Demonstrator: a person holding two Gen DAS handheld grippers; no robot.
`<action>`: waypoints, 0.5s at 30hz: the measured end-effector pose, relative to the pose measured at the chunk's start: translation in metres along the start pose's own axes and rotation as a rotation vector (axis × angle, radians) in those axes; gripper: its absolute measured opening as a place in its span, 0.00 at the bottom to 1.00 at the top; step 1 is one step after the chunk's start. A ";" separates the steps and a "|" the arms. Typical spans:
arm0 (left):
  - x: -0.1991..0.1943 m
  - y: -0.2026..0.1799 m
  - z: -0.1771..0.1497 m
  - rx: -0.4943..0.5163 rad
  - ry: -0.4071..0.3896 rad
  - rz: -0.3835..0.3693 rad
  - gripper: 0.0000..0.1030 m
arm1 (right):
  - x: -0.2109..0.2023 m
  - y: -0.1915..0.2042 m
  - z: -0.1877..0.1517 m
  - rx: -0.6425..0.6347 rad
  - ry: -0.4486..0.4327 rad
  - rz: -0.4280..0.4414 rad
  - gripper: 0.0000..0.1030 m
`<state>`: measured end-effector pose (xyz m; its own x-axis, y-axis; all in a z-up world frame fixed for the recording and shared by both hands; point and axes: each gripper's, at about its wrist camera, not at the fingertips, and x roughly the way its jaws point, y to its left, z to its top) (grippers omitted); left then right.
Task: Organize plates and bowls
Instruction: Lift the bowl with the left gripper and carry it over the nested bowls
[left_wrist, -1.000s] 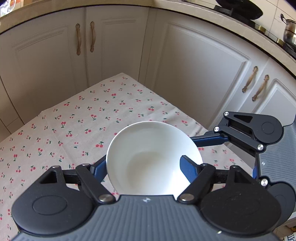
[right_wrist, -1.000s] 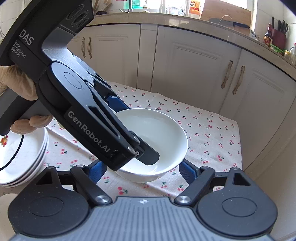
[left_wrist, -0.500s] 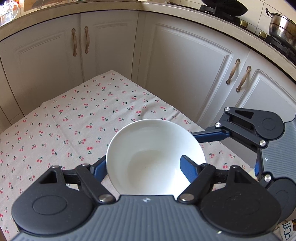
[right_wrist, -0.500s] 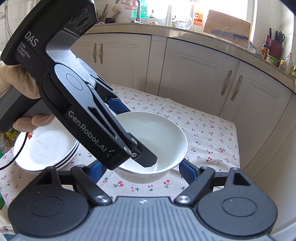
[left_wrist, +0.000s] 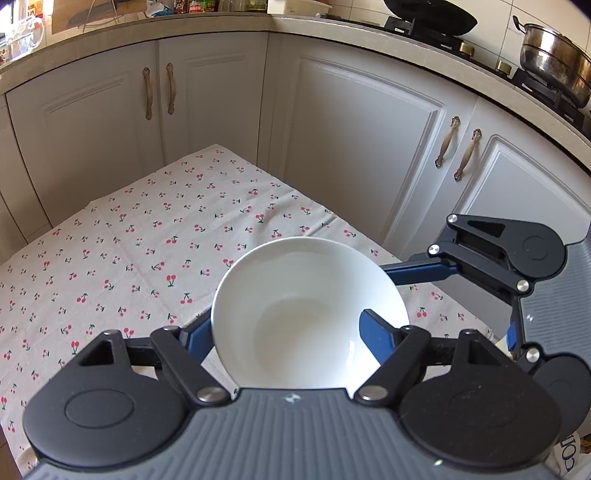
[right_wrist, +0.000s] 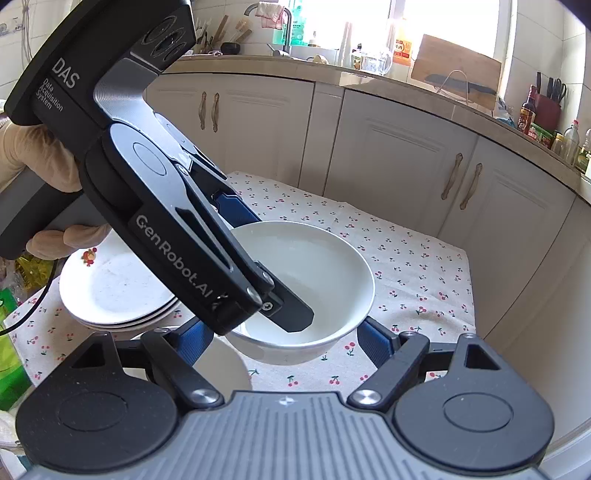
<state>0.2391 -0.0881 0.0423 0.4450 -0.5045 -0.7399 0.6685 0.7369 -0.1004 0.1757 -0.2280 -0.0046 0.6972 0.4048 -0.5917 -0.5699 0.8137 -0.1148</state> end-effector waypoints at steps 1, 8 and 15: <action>-0.002 -0.001 -0.002 -0.001 0.000 0.001 0.78 | -0.002 0.002 0.000 -0.003 -0.002 0.000 0.85; -0.016 -0.010 -0.018 -0.012 -0.008 0.005 0.78 | -0.016 0.018 -0.006 -0.022 -0.014 0.000 0.85; -0.029 -0.020 -0.038 -0.024 -0.007 0.011 0.78 | -0.025 0.037 -0.017 -0.028 -0.010 0.016 0.85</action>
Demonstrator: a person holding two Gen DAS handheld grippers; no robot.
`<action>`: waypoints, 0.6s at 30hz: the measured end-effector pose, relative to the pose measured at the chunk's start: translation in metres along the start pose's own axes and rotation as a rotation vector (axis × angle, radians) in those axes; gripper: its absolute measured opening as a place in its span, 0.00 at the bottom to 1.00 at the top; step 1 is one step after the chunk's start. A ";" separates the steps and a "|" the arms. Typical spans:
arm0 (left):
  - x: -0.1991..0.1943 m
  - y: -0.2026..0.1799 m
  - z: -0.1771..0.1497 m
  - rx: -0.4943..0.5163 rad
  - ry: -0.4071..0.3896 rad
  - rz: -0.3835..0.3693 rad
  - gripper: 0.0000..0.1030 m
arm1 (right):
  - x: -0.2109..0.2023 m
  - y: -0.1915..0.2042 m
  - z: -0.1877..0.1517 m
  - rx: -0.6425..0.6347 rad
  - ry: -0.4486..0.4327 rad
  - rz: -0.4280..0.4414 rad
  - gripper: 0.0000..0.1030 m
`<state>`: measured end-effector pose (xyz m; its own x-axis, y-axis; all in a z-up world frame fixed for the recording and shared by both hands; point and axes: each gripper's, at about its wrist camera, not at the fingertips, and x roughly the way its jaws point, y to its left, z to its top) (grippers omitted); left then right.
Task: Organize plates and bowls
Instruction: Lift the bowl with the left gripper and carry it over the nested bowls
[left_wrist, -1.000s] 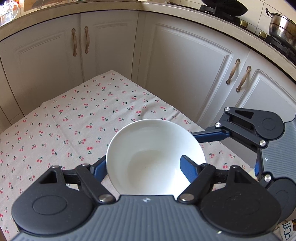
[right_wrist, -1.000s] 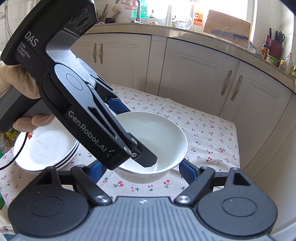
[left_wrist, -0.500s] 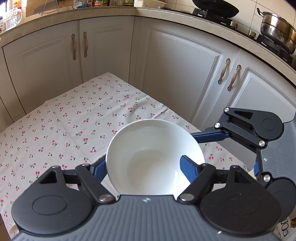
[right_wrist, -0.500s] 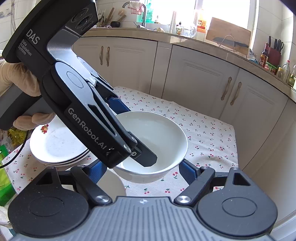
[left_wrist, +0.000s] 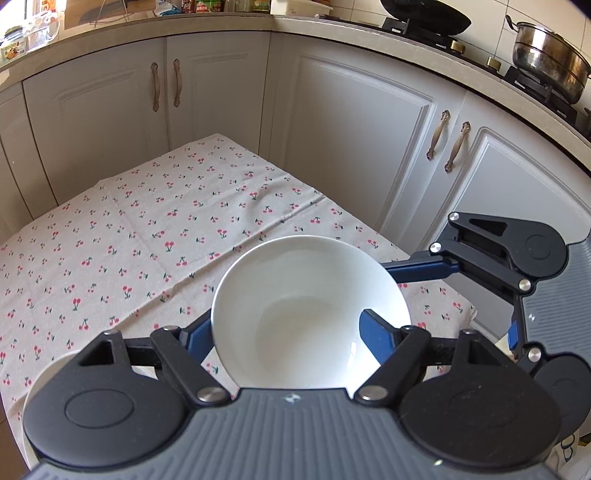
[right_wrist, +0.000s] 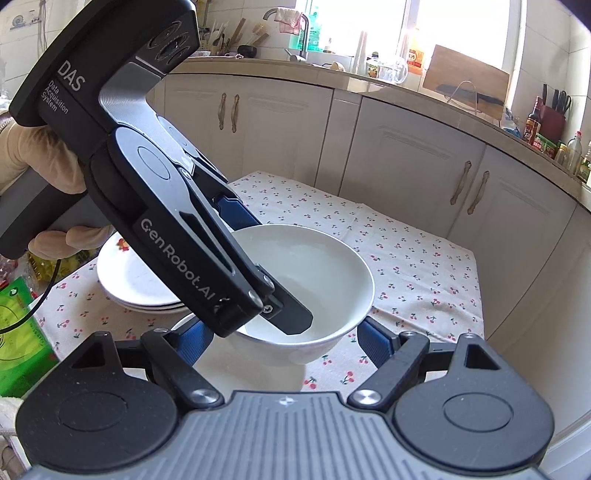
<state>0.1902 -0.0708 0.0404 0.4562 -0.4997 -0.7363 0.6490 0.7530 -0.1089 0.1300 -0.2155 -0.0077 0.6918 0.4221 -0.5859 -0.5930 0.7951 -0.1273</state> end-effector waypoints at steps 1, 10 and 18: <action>-0.002 -0.001 -0.003 -0.003 0.000 -0.001 0.78 | -0.001 0.002 -0.002 0.004 0.001 0.005 0.85; -0.004 -0.007 -0.024 -0.018 0.011 0.005 0.78 | -0.004 0.017 -0.016 0.014 0.014 0.033 0.85; 0.005 -0.009 -0.036 -0.041 0.021 0.000 0.78 | 0.002 0.019 -0.028 0.033 0.035 0.059 0.85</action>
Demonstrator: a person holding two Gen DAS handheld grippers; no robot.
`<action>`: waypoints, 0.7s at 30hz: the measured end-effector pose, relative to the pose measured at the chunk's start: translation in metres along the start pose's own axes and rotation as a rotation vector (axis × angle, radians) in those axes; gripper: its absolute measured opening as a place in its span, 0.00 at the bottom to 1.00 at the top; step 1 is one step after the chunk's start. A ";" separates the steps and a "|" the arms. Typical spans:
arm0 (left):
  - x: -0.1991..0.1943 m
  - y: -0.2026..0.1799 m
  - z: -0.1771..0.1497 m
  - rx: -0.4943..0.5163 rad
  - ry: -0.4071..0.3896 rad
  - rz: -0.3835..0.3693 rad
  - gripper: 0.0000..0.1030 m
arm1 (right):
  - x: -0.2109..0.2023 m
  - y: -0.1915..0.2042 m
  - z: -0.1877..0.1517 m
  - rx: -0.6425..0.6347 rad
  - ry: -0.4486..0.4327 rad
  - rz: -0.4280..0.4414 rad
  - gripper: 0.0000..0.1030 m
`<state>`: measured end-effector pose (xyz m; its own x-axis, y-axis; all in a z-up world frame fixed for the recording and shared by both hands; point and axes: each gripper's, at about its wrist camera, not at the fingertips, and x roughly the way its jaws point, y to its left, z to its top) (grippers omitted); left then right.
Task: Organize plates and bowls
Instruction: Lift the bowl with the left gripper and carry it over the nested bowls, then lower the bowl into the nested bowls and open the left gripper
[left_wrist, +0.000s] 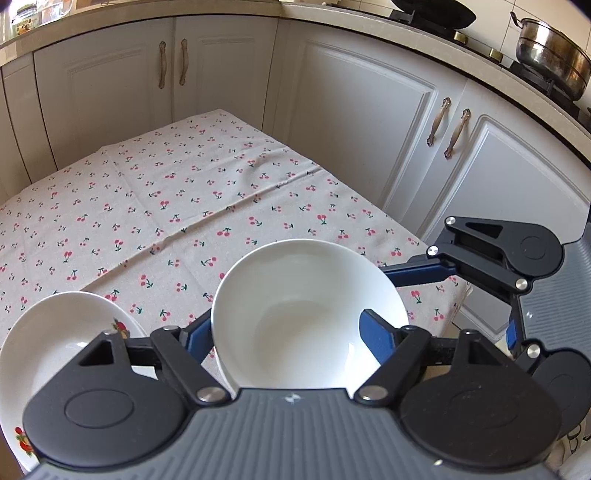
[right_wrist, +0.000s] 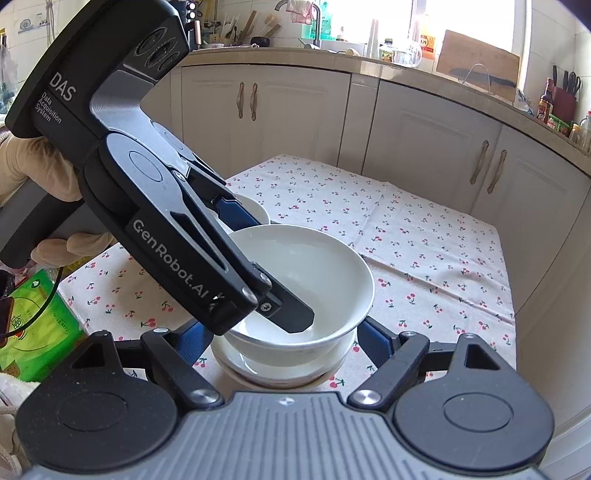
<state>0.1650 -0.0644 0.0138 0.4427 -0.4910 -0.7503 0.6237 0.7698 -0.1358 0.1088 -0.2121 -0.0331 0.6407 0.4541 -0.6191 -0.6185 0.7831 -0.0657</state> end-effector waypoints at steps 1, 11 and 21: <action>0.001 0.000 0.000 0.004 0.000 0.001 0.78 | 0.001 0.001 -0.001 0.001 0.002 0.000 0.85; 0.005 0.001 -0.002 0.007 0.008 0.003 0.78 | 0.006 -0.002 -0.006 0.025 0.016 0.015 0.85; 0.007 0.002 -0.003 0.019 0.004 -0.001 0.78 | 0.008 -0.001 -0.007 0.028 0.023 0.013 0.85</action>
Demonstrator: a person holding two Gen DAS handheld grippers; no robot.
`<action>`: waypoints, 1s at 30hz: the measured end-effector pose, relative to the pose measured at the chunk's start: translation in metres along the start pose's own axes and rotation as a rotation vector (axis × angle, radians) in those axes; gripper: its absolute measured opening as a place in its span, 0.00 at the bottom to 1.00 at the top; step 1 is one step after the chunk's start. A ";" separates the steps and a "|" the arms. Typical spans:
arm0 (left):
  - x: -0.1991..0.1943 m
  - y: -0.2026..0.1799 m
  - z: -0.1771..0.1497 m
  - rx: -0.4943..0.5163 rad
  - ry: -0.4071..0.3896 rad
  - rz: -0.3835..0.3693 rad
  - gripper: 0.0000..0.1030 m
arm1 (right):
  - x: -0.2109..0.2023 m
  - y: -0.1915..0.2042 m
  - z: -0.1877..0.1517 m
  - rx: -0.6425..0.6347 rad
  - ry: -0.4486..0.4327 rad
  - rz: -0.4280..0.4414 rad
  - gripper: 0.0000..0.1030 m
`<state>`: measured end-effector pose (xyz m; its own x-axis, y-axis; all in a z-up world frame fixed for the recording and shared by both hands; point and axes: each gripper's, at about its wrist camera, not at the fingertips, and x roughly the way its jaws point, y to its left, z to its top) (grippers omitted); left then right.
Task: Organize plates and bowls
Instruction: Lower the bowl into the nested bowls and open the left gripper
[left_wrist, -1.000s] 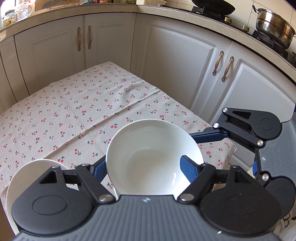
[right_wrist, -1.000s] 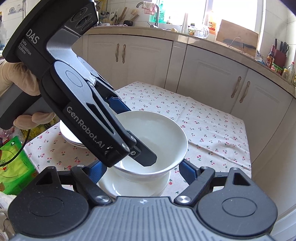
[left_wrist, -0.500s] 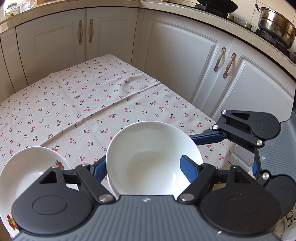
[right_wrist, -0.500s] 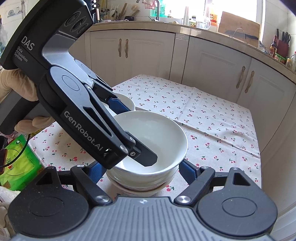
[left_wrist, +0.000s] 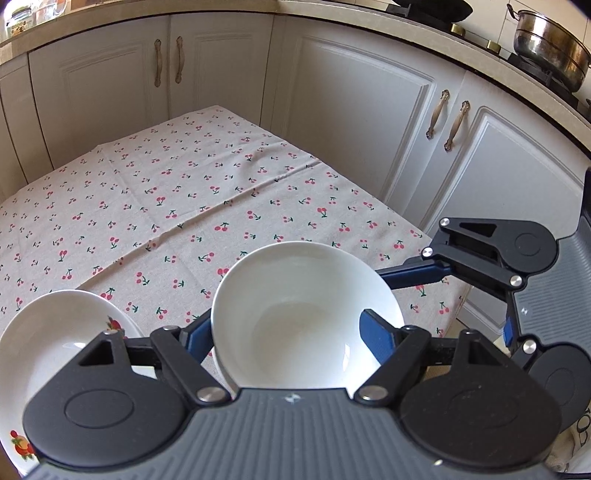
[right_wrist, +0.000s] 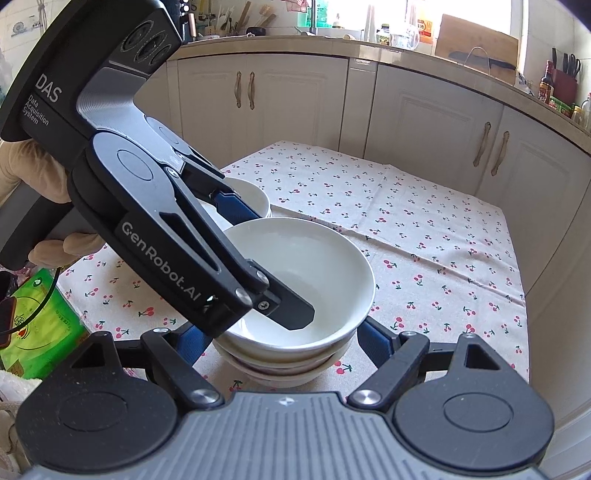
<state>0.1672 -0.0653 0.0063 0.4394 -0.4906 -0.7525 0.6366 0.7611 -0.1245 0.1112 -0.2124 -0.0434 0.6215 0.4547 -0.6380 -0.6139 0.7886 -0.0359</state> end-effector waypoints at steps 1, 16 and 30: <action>0.000 0.000 0.000 0.003 -0.001 -0.001 0.79 | 0.000 0.000 0.000 -0.002 0.001 -0.001 0.85; -0.020 0.016 -0.007 -0.031 -0.096 0.006 0.87 | -0.011 0.004 -0.004 -0.041 -0.057 0.008 1.00; -0.044 0.009 -0.071 0.028 -0.208 0.046 0.98 | 0.001 0.002 -0.024 -0.020 0.006 -0.013 1.00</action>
<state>0.1082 -0.0071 -0.0076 0.5879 -0.5346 -0.6071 0.6288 0.7741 -0.0729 0.0984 -0.2206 -0.0627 0.6268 0.4418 -0.6418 -0.6154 0.7859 -0.0600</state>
